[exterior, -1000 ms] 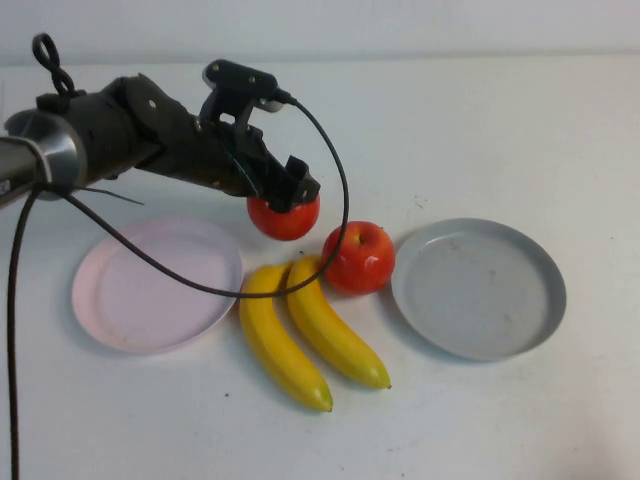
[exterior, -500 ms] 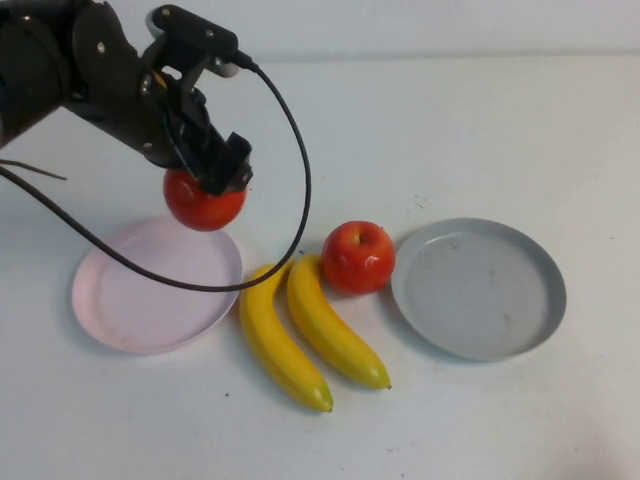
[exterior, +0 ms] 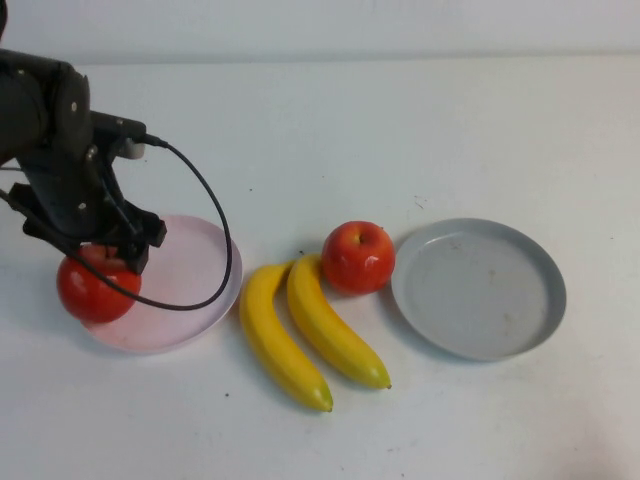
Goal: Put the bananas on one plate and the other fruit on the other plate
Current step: Put one type of fruit in the left plate
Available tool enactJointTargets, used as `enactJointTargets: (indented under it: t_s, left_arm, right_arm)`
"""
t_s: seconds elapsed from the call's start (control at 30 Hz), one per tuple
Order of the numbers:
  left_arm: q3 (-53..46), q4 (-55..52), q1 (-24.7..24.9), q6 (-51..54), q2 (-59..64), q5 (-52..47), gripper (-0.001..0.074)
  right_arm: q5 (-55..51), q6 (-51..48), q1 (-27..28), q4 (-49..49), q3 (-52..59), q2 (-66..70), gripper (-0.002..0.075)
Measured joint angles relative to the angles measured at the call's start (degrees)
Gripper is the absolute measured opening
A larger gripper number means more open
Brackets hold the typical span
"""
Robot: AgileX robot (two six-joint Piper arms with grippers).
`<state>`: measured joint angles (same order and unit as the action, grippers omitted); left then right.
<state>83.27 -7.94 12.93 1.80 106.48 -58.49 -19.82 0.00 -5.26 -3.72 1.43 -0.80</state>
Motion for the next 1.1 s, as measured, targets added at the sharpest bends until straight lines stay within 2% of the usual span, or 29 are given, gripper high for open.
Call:
enactJointTargets:
  t_s: [0.33, 0.53, 0.77, 0.93, 1.1]
  left_arm:
    - [-3.79, 2.34, -0.22, -0.11, 0.29, 10.77, 0.0561]
    - [-3.93, 5.05, -0.22, 0.54, 0.29, 11.63, 0.056]
    - [-3.93, 11.5, -0.22, 7.52, 0.29, 11.77, 0.0562]
    - [-3.93, 10.62, -0.22, 7.88, 0.29, 11.77, 0.0666]
    - [-3.93, 8.87, -0.22, 7.19, -1.17, 11.65, 0.0668]
  right_arm:
    - [0.0, 0.0, 0.0, 0.0, 0.0, 0.0, -0.0017]
    - [0.0, 0.0, 0.0, 0.0, 0.0, 0.0, -0.0017]
    - [0.0, 0.0, 0.0, 0.0, 0.0, 0.0, -0.0017]
    - [0.0, 0.0, 0.0, 0.0, 0.0, 0.0, -0.0017]
    - [0.0, 0.0, 0.0, 0.0, 0.0, 0.0, -0.0017]
